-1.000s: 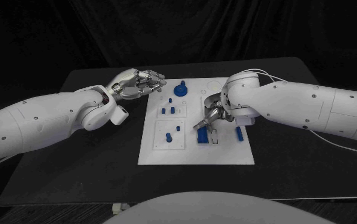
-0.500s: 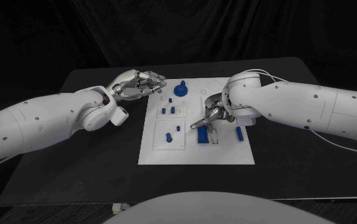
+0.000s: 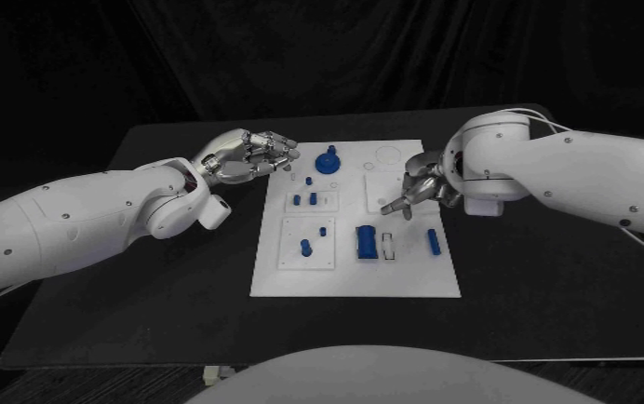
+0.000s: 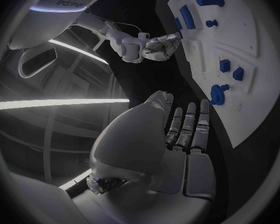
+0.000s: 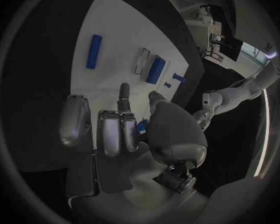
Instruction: Assemble the parts on the task board
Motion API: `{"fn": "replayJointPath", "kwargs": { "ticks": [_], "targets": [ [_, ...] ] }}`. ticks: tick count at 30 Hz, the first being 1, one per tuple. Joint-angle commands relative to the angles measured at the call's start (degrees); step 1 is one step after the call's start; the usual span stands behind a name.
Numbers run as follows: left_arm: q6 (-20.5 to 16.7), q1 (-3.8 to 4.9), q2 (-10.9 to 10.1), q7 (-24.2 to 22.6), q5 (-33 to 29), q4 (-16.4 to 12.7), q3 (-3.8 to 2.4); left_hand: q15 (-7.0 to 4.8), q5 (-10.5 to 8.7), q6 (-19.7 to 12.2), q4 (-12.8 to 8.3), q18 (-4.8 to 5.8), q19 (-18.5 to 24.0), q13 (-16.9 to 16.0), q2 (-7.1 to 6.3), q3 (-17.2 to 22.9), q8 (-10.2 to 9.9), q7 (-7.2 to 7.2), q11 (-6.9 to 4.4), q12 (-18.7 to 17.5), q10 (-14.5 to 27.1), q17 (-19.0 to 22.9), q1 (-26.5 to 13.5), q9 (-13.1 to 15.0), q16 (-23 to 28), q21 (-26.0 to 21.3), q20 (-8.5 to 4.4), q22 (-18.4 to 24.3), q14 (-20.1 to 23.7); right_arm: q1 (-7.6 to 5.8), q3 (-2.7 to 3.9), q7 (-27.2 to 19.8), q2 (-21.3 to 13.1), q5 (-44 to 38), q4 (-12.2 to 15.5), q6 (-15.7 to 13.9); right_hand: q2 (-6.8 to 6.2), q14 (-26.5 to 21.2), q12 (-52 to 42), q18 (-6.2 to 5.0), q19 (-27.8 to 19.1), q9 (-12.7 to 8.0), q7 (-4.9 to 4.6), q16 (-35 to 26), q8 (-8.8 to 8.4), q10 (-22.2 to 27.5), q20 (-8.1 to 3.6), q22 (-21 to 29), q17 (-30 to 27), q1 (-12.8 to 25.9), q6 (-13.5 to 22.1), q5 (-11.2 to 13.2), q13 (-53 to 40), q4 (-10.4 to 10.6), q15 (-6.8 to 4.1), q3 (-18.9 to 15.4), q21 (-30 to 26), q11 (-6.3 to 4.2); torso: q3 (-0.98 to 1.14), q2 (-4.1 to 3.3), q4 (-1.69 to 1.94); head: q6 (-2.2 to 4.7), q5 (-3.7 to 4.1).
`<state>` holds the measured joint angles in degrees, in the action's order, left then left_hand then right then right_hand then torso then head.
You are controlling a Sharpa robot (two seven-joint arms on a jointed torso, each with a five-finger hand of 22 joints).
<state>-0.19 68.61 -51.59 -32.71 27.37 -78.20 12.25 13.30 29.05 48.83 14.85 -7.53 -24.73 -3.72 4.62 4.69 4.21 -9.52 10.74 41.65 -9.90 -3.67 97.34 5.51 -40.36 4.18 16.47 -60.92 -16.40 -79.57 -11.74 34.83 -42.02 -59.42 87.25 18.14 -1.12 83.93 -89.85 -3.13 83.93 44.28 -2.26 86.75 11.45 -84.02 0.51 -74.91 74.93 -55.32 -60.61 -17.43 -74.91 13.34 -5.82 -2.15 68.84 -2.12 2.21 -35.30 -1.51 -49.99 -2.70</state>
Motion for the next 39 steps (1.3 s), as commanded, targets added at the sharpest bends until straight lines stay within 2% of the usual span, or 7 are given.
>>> {"fn": "replayJointPath", "kwargs": {
  "ticks": [1,6,7,14,21,30,39],
  "targets": [
    [-0.1,-0.08,0.0,-0.8,-0.5,-0.2,-0.06,0.47,0.27,0.0,0.0,0.85,0.3,0.1,0.03,0.3,0.3,-0.34,0.25,0.1,-0.1,0.0,0.5,0.1,-0.3,0.2,-0.06,-0.1,-0.1,-0.82,-0.02,1.0,-2.0,2.1,0.9,0.1,0.11,4.8,-0.1,-0.86,1.3,-1.7,-0.44,0.1,-1.55,-6.0,0.52,-9.5,9.2,-1.9,1.1,-0.4,-15.1,-0.8,0.71,-0.2,0.3,0.59,0.00,0.05,0.00,-0.01,-0.01],
    [-0.1,-0.09,0.1,-0.9,-0.5,-0.2,-0.06,0.47,0.39,0.0,0.0,0.88,0.3,0.1,0.02,0.3,0.4,-0.36,0.30,0.2,-0.1,0.0,0.6,0.1,-0.4,0.2,-0.08,-0.1,-0.1,-1.36,-0.02,1.5,-4.2,1.9,0.7,2.2,1.00,4.9,-0.1,-0.80,1.4,-5.3,-0.72,0.3,-3.23,-6.0,0.83,-9.7,9.4,-2.7,0.0,-1.1,-15.1,-0.7,0.96,-1.1,0.6,0.83,0.01,0.06,-0.08,-0.01,0.21],
    [-0.1,-0.09,0.1,-0.9,-0.5,-0.2,-0.06,0.47,0.39,0.0,0.0,0.88,0.3,0.1,0.02,0.3,0.4,-0.36,0.30,0.2,-0.1,0.0,0.6,0.1,-0.4,0.2,-0.08,-0.1,-0.1,-1.40,-0.03,1.6,-4.5,1.6,0.7,2.6,1.32,4.9,-0.1,-0.80,1.4,-6.8,-0.55,0.3,-3.65,-6.0,0.80,-9.8,9.5,-3.2,-1.1,-3.0,-15.1,-0.8,0.86,-1.4,0.6,0.73,0.01,0.11,-0.12,-0.01,0.16],
    [0.0,-0.10,0.3,-1.0,-0.5,-0.1,-0.06,0.45,0.48,0.1,0.0,0.90,0.3,0.1,0.01,0.4,0.4,-0.42,0.36,0.2,-0.2,0.0,0.6,0.1,-0.4,0.2,-0.10,-0.1,-0.1,-1.33,-0.03,2.0,-5.9,-0.9,0.7,4.3,1.43,4.9,-0.1,-0.78,1.6,-9.7,-0.26,0.4,-4.38,-6.0,0.66,-9.8,9.6,-5.7,-3.0,-5.3,-15.1,-2.4,0.68,-1.6,0.7,0.51,-0.06,0.06,-0.03,-0.01,0.60],
    [0.1,-0.10,0.3,-1.3,-0.5,0.0,-0.06,0.45,0.52,0.1,0.0,0.90,0.3,0.0,0.03,0.4,0.4,-0.44,0.41,0.2,-0.3,0.0,0.6,0.1,-0.4,0.2,-0.11,-0.2,-0.2,-0.20,-0.04,2.2,-6.2,-1.7,0.4,4.8,2.00,4.9,-0.1,-0.73,1.7,-12.1,-0.17,0.4,-4.84,-6.0,0.65,-9.9,9.7,-6.6,-4.6,0.7,-15.1,-2.9,0.66,-1.6,0.9,0.49,-0.02,-0.09,0.00,-0.01,0.90],
    [0.1,-0.10,0.2,-1.3,-0.5,-0.1,-0.06,0.44,0.55,0.2,0.0,0.91,0.3,0.0,0.05,0.4,0.5,-0.45,0.44,0.2,-0.3,0.0,0.6,0.2,-0.4,0.3,-0.11,-0.2,-0.2,2.22,-0.04,2.4,-6.3,-3.0,0.2,3.7,2.52,4.9,-0.1,-0.73,1.7,-12.8,-0.14,0.5,-5.05,-6.0,0.59,-9.9,9.7,-6.2,-4.8,1.1,-15.1,-2.6,0.60,-1.5,0.9,0.43,-0.04,0.01,0.08,-0.01,0.93],
    [0.2,-0.11,0.4,-1.2,-0.5,0.0,-0.06,0.44,0.55,0.2,0.0,0.91,0.3,0.0,0.05,0.4,0.5,-0.45,0.44,0.2,-0.3,0.0,0.6,0.2,-0.4,0.3,-0.11,-0.2,-0.2,3.28,-0.04,2.4,-5.5,-4.4,0.0,1.9,2.61,4.9,-0.1,-0.81,1.6,-13.2,-0.24,0.3,-5.34,-6.0,0.60,-9.8,9.4,-6.1,-4.6,0.9,-15.1,-2.5,0.63,-1.5,0.4,0.47,-0.01,-0.04,-0.01,-0.01,1.11]
  ]
}}
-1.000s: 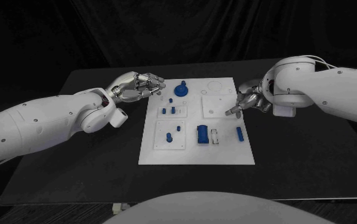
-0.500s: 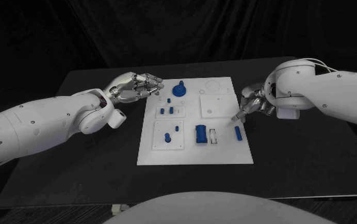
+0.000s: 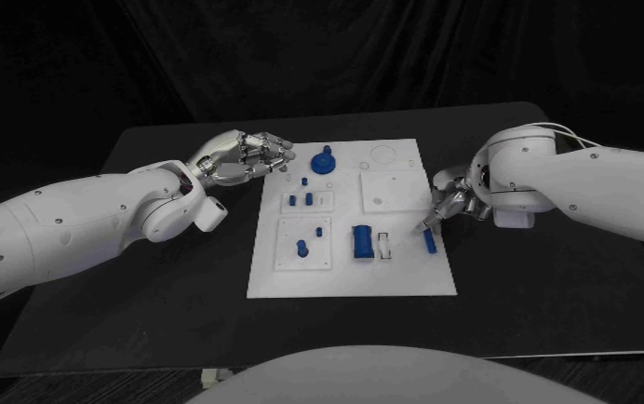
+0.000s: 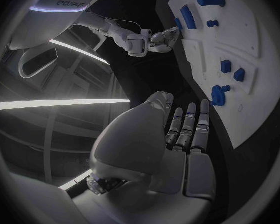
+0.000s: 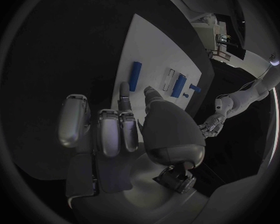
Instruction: Assemble the parts on the task board
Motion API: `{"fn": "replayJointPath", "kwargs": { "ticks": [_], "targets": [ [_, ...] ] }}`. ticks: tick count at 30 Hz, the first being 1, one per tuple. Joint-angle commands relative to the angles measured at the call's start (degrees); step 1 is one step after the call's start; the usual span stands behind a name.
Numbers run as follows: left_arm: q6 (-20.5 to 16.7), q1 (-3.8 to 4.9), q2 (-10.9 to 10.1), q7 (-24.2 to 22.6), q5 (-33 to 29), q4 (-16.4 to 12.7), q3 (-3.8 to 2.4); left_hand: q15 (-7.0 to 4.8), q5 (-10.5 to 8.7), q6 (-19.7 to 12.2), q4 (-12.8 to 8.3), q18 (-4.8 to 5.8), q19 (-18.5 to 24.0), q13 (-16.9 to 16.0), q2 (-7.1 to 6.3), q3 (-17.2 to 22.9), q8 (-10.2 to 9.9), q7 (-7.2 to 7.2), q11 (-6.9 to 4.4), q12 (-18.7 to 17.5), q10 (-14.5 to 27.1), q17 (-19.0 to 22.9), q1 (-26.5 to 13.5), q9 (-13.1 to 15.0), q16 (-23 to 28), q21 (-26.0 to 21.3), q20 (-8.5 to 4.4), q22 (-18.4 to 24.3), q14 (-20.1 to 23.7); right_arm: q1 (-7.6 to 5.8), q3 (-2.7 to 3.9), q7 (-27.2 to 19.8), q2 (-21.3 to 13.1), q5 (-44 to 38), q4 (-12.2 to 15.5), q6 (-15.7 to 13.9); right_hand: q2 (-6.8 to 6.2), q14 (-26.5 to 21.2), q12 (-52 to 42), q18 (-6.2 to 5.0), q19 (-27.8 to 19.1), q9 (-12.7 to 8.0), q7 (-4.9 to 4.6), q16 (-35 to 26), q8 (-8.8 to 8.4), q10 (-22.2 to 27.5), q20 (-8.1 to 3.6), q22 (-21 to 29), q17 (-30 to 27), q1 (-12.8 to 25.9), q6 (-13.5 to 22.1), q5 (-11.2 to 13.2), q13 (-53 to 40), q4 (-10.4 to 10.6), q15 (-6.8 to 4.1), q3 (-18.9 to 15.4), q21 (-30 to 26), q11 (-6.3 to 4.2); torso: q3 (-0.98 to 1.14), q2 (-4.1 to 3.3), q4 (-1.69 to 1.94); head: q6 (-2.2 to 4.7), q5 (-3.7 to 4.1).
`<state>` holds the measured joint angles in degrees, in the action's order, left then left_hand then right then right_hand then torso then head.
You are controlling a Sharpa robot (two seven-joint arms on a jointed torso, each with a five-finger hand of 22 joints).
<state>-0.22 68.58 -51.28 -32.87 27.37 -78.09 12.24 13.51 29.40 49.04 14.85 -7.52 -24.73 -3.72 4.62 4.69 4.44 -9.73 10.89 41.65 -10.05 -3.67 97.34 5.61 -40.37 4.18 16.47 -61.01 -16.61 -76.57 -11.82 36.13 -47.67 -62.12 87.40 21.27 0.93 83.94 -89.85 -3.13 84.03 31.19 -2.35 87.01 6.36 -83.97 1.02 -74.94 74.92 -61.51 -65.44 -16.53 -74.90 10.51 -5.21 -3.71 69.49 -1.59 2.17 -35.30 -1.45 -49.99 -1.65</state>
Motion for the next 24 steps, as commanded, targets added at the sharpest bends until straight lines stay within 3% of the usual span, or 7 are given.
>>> {"fn": "replayJointPath", "kwargs": {
  "ticks": [1,10,15,24],
  "targets": [
    [0.3,-0.08,0.1,-1.1,-0.5,-0.1,-0.06,0.23,0.25,0.0,-0.1,0.92,0.3,0.0,0.04,0.5,0.2,-0.28,0.34,0.3,-0.2,0.0,0.6,0.1,-0.4,0.3,-0.13,-0.1,0.0,0.33,0.03,1.1,0.3,-1.8,-0.2,-1.4,0.59,4.9,-0.1,-0.82,1.5,-0.2,-0.17,0.0,-0.28,-6.0,0.09,-9.7,9.3,0.1,0.3,-0.1,-15.1,0.3,0.03,0.0,-0.3,-0.07,0.04,-0.06,-0.07,-0.01,-0.01],
    [0.2,-0.08,-0.1,-1.0,-0.5,-0.2,-0.06,0.23,0.25,0.0,-0.1,0.92,0.3,0.0,0.04,0.5,0.2,-0.28,0.34,0.3,-0.2,0.0,0.6,0.1,-0.4,0.3,-0.13,-0.1,0.0,0.91,0.03,1.2,1.2,-3.1,-0.6,-1.1,0.70,4.8,-0.1,-0.87,1.4,-1.4,-0.24,-0.2,-0.73,-6.0,0.10,-9.7,9.0,-0.6,0.2,-2.9,-15.1,-0.4,0.05,0.6,-0.7,-0.07,0.05,-0.07,-0.06,-0.01,-0.09],
    [0.3,-0.09,0.0,-1.0,-0.5,-0.3,-0.06,0.25,0.28,0.0,-0.1,0.93,0.3,0.0,0.02,0.5,0.3,-0.30,0.37,0.3,-0.3,0.0,0.6,0.1,-0.4,0.3,-0.13,-0.1,0.0,1.13,0.03,1.3,1.7,-3.9,-0.8,-0.8,0.54,4.7,-0.1,-0.92,1.3,-2.6,-0.25,-0.4,-1.15,-6.0,0.09,-9.6,8.7,-1.9,0.2,-8.1,-15.1,-1.7,0.05,1.8,-1.1,-0.06,0.04,-0.05,-0.01,-0.01,-0.02],
    [0.3,-0.09,-0.1,-0.9,-0.5,-0.3,-0.06,0.29,0.31,0.0,-0.1,0.94,0.3,0.0,0.01,0.5,0.3,-0.30,0.39,0.3,-0.3,0.0,0.6,0.1,-0.4,0.3,-0.13,-0.1,0.0,1.84,0.03,1.4,2.1,-5.2,-1.1,0.3,0.28,4.6,-0.1,-1.10,1.1,-3.3,-0.29,-0.7,-1.47,-6.0,0.12,-9.3,8.1,-2.9,0.4,-9.0,-15.1,-2.7,0.07,2.8,-2.1,-0.03,0.03,-0.05,-0.05,-0.01,-0.15]
  ]
}}
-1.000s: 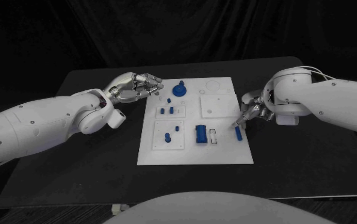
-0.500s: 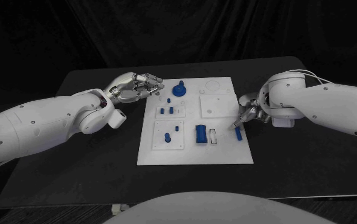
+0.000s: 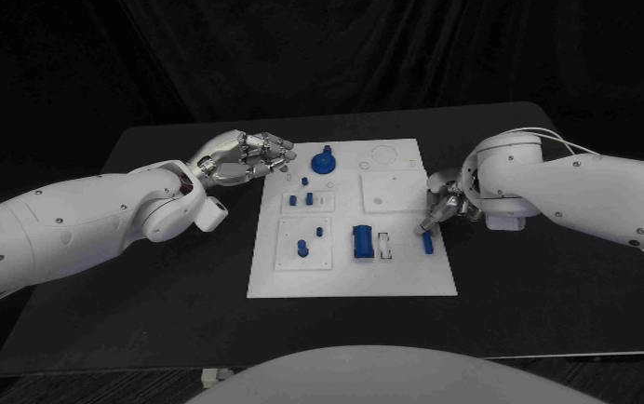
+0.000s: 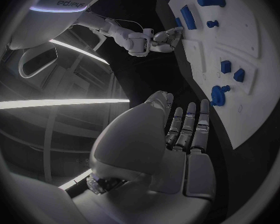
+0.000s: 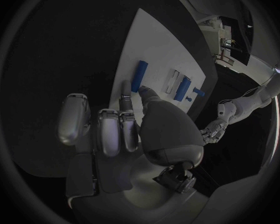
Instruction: Assemble the parts on the task board
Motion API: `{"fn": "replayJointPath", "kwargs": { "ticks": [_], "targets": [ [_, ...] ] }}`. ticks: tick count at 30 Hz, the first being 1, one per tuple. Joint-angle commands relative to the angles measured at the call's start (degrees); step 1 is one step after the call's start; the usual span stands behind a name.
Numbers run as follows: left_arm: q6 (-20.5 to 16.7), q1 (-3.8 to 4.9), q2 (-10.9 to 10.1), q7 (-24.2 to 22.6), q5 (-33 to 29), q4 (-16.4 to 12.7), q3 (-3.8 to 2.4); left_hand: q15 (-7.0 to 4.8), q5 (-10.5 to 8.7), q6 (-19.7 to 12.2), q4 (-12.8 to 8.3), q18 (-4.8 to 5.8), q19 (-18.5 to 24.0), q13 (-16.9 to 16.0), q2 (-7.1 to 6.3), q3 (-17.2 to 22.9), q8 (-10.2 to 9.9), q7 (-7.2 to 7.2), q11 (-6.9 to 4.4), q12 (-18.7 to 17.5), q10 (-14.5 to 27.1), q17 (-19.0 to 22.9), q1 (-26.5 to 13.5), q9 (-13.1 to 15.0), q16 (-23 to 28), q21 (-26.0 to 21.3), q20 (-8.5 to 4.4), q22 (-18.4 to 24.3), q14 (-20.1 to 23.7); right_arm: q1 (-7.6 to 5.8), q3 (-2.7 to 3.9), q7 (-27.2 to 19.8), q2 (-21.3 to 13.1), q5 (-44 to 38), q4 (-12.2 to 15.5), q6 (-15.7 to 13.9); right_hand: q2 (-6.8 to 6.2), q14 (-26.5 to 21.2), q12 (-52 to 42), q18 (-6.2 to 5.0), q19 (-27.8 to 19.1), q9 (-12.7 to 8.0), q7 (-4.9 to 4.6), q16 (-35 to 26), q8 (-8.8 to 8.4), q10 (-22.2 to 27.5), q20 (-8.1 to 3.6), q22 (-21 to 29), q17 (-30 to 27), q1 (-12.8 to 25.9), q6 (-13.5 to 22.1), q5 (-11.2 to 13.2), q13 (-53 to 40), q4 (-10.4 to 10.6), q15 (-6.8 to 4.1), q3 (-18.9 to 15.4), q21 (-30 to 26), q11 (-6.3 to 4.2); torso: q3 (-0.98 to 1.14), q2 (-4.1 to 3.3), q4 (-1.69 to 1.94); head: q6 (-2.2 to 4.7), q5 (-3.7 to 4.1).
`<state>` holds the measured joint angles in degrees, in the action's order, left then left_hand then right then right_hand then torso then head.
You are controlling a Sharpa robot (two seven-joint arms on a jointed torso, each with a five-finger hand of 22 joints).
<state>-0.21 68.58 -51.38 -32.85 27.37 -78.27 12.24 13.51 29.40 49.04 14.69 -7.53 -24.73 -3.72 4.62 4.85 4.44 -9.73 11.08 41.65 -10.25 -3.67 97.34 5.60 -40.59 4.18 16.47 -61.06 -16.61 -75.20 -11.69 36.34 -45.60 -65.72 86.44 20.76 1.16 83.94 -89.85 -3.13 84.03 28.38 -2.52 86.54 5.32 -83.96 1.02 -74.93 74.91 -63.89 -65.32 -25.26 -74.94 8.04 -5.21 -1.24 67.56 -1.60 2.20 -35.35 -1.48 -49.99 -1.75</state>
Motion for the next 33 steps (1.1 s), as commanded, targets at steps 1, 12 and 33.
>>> {"fn": "replayJointPath", "kwargs": {
  "ticks": [1,12,33],
  "targets": [
    [0.3,-0.08,0.1,-0.9,-0.5,-0.1,-0.06,0.29,0.31,0.0,0.1,0.94,0.3,0.0,0.01,0.3,0.3,-0.30,0.20,0.3,-0.1,0.0,0.6,0.1,-0.2,0.3,-0.13,-0.1,0.0,0.54,-0.10,1.2,0.1,-1.7,-0.2,0.8,0.06,4.5,-0.1,-1.11,1.1,-0.6,-0.12,-0.3,-0.47,-6.0,0.12,-9.3,8.0,-0.7,0.3,-0.3,-15.1,-0.5,0.07,0.5,-0.3,-0.01,0.00,0.00,-0.03,-0.01,-0.06],
    [0.4,-0.09,0.3,-0.8,-0.5,-0.1,-0.06,0.29,0.31,0.0,0.1,0.94,0.3,0.0,0.01,0.3,0.3,-0.30,0.20,0.3,-0.1,0.0,0.6,0.1,-0.2,0.3,-0.13,-0.1,0.0,1.42,-0.10,1.2,0.2,-1.2,-0.4,-0.4,-0.20,4.4,-0.1,-1.29,0.8,-1.6,0.04,-0.8,-0.53,-6.0,0.06,-9.1,7.1,-2.7,-0.1,-1.1,-15.1,-3.4,-0.02,4.5,-1.5,-0.13,0.00,0.01,-0.01,-0.01,-0.02],
    [0.4,-0.13,0.3,-0.6,-0.5,0.0,-0.06,0.41,0.37,0.0,0.0,1.03,0.3,0.1,-0.04,0.4,0.3,-0.33,0.21,0.3,-0.2,0.0,0.6,0.1,-0.2,0.3,-0.11,-0.2,-0.1,1.56,-0.10,0.9,-0.8,2.9,0.7,-4.9,-1.41,4.0,-0.1,-1.49,0.5,-1.9,0.17,-1.8,-0.08,-6.0,-0.05,-8.8,5.6,-2.6,-0.5,-3.3,-15.1,-6.6,-0.15,9.3,-2.9,-0.28,0.01,0.02,-0.03,-0.01,-0.30]
  ]
}}
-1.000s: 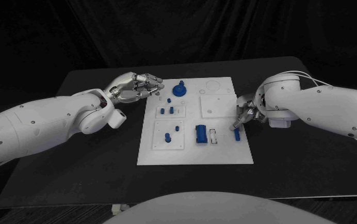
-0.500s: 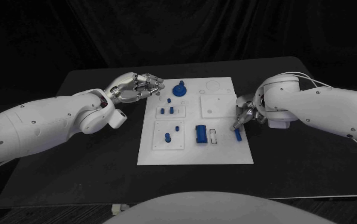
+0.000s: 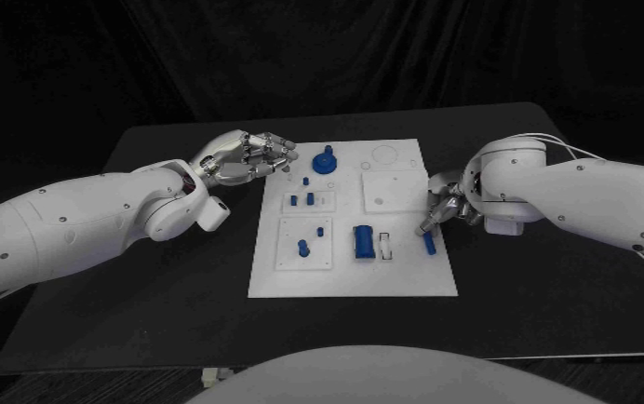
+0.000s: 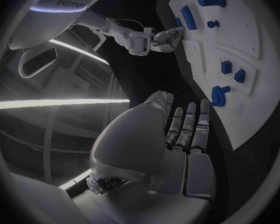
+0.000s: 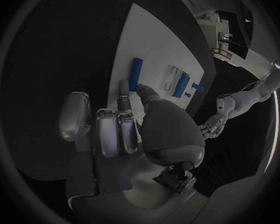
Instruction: Assemble the parts on the task board
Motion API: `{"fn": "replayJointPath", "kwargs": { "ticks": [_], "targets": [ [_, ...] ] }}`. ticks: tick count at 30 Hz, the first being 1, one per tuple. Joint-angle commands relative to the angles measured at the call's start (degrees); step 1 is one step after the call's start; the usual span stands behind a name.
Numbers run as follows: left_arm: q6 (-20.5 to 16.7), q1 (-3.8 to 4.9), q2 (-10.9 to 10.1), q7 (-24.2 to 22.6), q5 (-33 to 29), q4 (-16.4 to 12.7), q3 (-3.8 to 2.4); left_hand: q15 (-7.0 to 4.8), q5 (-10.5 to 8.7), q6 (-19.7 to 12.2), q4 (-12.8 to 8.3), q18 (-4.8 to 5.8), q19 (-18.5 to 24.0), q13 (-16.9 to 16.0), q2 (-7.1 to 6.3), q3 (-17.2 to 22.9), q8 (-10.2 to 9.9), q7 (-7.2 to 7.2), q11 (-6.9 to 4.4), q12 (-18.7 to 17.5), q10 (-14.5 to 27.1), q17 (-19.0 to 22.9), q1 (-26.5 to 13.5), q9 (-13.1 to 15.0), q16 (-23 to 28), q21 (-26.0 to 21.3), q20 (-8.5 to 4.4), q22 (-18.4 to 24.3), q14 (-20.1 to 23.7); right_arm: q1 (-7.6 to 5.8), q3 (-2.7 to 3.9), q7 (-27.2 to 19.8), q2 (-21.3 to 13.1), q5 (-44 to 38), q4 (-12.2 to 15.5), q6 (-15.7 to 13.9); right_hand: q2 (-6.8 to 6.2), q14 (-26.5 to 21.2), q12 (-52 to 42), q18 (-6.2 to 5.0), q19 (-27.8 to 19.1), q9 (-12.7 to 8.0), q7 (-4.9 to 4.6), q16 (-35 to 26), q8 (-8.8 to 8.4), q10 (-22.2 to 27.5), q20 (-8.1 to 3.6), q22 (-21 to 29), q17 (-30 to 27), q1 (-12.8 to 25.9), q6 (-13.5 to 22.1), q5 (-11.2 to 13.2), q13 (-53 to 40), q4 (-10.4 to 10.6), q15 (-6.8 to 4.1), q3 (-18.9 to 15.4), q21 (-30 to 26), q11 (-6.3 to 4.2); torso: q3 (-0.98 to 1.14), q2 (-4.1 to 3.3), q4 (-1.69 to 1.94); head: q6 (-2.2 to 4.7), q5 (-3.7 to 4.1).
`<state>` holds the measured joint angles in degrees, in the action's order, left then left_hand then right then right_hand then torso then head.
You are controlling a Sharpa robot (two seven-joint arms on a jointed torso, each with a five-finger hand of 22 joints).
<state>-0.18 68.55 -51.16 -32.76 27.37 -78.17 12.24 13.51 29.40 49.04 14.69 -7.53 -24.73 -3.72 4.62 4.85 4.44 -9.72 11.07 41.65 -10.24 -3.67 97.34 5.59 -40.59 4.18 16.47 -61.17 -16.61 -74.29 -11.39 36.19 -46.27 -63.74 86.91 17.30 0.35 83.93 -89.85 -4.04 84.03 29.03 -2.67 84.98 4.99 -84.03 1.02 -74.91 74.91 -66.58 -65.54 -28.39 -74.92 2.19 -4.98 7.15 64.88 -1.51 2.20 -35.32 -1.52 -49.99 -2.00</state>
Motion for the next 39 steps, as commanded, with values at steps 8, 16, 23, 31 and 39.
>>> {"fn": "replayJointPath", "kwargs": {
  "ticks": [8,16,23,31,39],
  "targets": [
    [0.5,-0.12,0.1,-0.6,-0.5,0.0,-0.06,0.41,0.38,0.0,0.0,1.03,0.3,0.1,-0.04,0.4,0.3,-0.34,0.22,0.3,-0.2,0.0,0.6,0.1,-0.2,0.3,-0.11,-0.1,-0.1,0.51,-0.39,0.9,-0.8,1.8,1.2,-2.7,-0.75,4.0,-0.1,-0.64,0.5,-2.6,0.29,-0.5,0.30,-6.0,-0.06,-8.7,5.2,0.4,-0.2,-0.4,-15.1,-0.8,-0.38,1.3,-0.6,-0.37,0.01,-0.01,0.02,-0.01,-0.06],
    [0.6,-0.15,0.3,-0.5,-0.5,0.2,-0.06,0.41,0.38,0.0,0.0,1.03,0.3,0.1,-0.04,0.4,0.3,-0.34,0.22,0.3,-0.2,0.0,0.6,0.1,-0.2,0.3,-0.11,-0.1,-0.1,-0.42,-0.38,0.8,-0.7,3.2,2.3,-2.8,-0.96,3.9,-0.1,-0.68,0.4,-2.6,0.27,-0.6,0.32,-6.0,-0.06,-8.7,5.0,0.8,-0.2,-0.4,-15.1,-0.9,-0.37,1.6,-0.9,-0.34,0.01,0.04,-0.01,-0.01,-0.06],
    [0.6,-0.17,0.3,-0.5,-0.5,0.2,-0.06,0.41,0.38,0.0,0.0,1.03,0.3,0.1,-0.04,0.4,0.3,-0.34,0.22,0.3,-0.2,0.0,0.6,0.1,-0.2,0.3,-0.11,-0.1,-0.1,-1.55,-0.37,0.8,0.2,5.6,2.8,-2.6,-1.11,3.9,-0.1,-0.70,0.4,-2.6,0.27,-0.7,0.37,-6.0,-0.05,-8.6,4.8,1.1,-0.2,-0.4,-15.1,-0.9,-0.37,1.7,-1.0,-0.33,0.00,-0.01,0.00,-0.01,0.08],
    [0.7,-0.18,0.4,-0.5,-0.5,0.2,-0.06,0.41,0.38,0.0,0.0,1.03,0.3,0.1,-0.04,0.4,0.3,-0.34,0.22,0.3,-0.2,0.0,0.6,0.1,-0.2,0.3,-0.11,-0.1,-0.1,-2.20,-0.37,0.7,1.7,6.9,2.7,-2.5,-1.19,3.9,-0.1,-0.70,0.4,-2.6,0.26,-0.8,0.39,-6.0,-0.05,-8.6,4.7,1.4,-0.2,-0.3,-15.1,-0.9,-0.36,1.8,-1.0,-0.33,0.00,-0.01,0.02,-0.01,0.00],
    [0.8,-0.19,0.3,-0.3,-0.5,0.2,-0.06,0.46,0.40,-0.1,0.0,1.11,0.3,0.1,-0.07,0.5,0.2,-0.37,0.23,0.2,-0.2,0.0,0.6,0.1,-0.2,0.3,-0.12,-0.1,-0.2,-2.40,-0.37,0.7,3.1,10.8,1.7,-2.2,-1.20,3.8,-0.1,-0.74,0.3,-2.6,0.27,-0.9,0.41,-6.0,-0.05,-8.6,4.6,1.6,-0.2,-0.1,-15.1,-0.9,-0.36,2.0,-1.3,-0.33,0.00,-0.02,0.04,-0.01,-0.04]
  ]
}}
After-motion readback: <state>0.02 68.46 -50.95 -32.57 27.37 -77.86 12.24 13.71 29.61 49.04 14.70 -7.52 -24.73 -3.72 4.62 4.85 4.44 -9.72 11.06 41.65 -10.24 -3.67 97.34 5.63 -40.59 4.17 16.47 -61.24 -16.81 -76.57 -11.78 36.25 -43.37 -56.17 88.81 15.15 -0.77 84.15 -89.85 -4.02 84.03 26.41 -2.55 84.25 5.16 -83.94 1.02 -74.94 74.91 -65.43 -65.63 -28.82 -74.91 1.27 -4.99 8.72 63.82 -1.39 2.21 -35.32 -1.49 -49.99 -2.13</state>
